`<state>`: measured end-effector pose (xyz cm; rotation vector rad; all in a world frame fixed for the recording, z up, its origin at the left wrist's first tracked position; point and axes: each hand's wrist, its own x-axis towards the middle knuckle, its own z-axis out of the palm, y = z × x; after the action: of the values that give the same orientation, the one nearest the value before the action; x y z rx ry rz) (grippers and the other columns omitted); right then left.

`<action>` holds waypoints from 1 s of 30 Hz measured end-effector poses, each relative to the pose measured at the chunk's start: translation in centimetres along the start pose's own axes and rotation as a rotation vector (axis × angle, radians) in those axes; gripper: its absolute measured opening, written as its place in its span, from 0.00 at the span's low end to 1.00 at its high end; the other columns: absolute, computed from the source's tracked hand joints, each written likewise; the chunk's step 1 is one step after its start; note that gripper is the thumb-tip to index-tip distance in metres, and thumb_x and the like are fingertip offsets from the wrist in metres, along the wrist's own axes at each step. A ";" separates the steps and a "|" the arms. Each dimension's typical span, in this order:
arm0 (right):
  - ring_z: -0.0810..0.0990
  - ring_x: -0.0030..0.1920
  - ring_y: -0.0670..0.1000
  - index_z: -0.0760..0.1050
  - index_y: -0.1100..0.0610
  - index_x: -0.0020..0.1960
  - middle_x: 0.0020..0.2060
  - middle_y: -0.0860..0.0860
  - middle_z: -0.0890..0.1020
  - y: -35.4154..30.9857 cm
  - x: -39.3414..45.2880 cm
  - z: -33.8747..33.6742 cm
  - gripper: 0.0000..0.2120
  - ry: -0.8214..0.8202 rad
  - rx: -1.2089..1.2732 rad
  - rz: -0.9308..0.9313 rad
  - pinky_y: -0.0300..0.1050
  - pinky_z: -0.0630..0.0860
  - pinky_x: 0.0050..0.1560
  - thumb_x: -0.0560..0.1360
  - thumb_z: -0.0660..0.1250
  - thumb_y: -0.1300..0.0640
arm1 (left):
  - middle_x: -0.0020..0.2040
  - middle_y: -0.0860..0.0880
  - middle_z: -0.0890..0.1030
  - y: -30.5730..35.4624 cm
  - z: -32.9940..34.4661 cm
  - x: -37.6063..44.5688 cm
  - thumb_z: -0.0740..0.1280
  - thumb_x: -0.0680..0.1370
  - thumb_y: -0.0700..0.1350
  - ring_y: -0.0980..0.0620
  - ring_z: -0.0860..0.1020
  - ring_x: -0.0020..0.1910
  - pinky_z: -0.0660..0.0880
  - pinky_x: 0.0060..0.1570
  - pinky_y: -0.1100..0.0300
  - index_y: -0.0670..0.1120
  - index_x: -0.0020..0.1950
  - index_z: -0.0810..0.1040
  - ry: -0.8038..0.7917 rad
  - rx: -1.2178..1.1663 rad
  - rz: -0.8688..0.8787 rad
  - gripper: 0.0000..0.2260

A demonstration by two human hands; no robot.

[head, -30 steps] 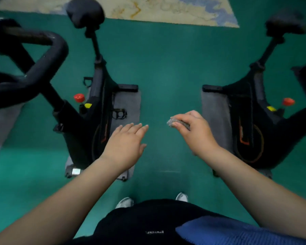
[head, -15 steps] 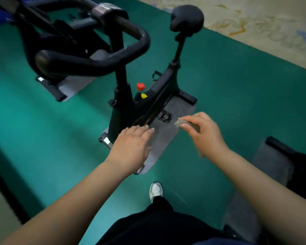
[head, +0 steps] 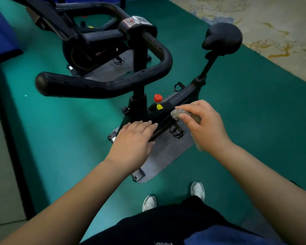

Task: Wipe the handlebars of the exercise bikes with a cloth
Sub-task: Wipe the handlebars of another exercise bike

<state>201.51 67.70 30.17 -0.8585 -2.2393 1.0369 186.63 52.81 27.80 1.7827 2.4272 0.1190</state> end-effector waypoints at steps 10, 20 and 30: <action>0.75 0.49 0.40 0.81 0.55 0.57 0.47 0.48 0.76 -2.4 9.0 -1.2 0.11 -0.339 0.173 -0.451 0.29 0.68 0.53 0.75 0.67 0.57 | 0.65 0.49 0.77 3.4 -1.5 0.6 0.66 0.74 0.50 0.45 0.75 0.62 0.70 0.61 0.51 0.48 0.68 0.73 0.200 -0.114 -0.557 0.22; 0.77 0.51 0.45 0.80 0.53 0.57 0.50 0.53 0.79 -6.5 13.5 -0.4 0.10 -0.576 0.333 -0.609 0.36 0.72 0.55 0.76 0.67 0.57 | 0.70 0.54 0.71 7.5 -5.5 -2.0 0.63 0.79 0.51 0.53 0.68 0.68 0.56 0.62 0.70 0.53 0.73 0.66 0.433 -0.288 -0.990 0.22; 0.78 0.52 0.42 0.80 0.54 0.56 0.50 0.51 0.80 -12.5 15.7 4.6 0.10 -0.670 0.433 -0.716 0.38 0.73 0.57 0.76 0.67 0.56 | 0.66 0.60 0.73 3.7 -9.5 -4.0 0.64 0.78 0.52 0.63 0.71 0.62 0.64 0.63 0.65 0.56 0.72 0.67 0.697 -0.406 -1.161 0.22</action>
<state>183.99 70.59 40.50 0.5319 -2.3584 1.4655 189.83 50.23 37.91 -0.0137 3.1054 1.1078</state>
